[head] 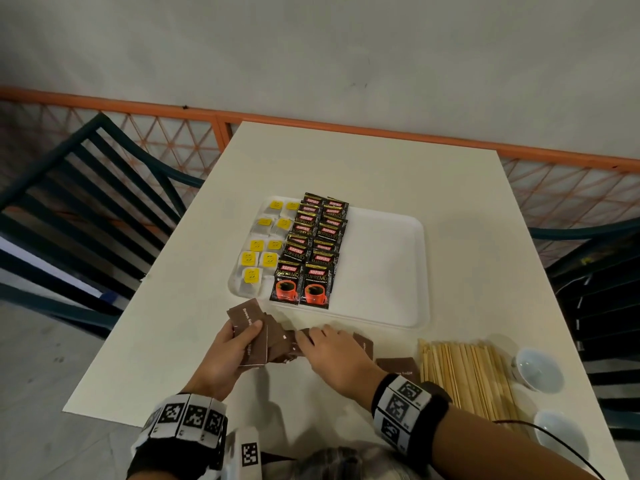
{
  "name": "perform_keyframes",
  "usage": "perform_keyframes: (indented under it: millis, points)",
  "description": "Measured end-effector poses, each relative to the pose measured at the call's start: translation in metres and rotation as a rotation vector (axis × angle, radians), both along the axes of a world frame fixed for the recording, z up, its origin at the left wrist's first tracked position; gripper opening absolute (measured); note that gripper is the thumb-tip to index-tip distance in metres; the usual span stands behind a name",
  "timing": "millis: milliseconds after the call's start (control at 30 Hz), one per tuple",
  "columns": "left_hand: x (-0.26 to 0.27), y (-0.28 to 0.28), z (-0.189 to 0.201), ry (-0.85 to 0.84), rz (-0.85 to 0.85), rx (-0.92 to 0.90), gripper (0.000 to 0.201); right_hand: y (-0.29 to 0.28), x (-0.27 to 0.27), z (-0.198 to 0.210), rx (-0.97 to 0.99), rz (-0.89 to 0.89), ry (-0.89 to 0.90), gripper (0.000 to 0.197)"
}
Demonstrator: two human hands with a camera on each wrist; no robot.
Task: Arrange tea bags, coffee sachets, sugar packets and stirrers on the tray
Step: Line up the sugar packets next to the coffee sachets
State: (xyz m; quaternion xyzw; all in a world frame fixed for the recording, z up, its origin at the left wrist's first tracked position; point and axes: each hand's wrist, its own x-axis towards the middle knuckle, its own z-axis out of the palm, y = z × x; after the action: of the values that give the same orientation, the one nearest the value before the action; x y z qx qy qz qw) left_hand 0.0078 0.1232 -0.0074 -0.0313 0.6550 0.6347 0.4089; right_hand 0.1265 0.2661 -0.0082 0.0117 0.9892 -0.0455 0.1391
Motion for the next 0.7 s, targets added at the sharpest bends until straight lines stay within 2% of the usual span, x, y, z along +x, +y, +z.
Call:
perform_keyframes:
  millis: [100, 267, 367, 567, 700]
  points:
    - [-0.002, -0.003, 0.002, -0.002, 0.021, 0.041, 0.029, 0.012, -0.004, 0.003, -0.125, -0.133, 0.073, 0.047]
    - [0.000, 0.001, 0.006, 0.014, 0.011, 0.056, 0.030, 0.041, 0.000, 0.020, -0.527, -0.524, 0.213, 0.033]
    - [0.004, 0.010, 0.010, 0.017, -0.020, 0.054, 0.030, 0.056, 0.009, 0.038, -0.716, -0.657, 0.304, 0.025]
    - [0.012, 0.038, 0.025, 0.027, -0.126, 0.056, 0.035, 0.062, 0.013, 0.063, -0.878, -0.671, 0.454, 0.022]
    - [0.021, 0.060, 0.041, -0.079, -0.162, 0.136, 0.029, 0.044, 0.001, 0.071, -0.766, -0.572, 0.692, 0.032]
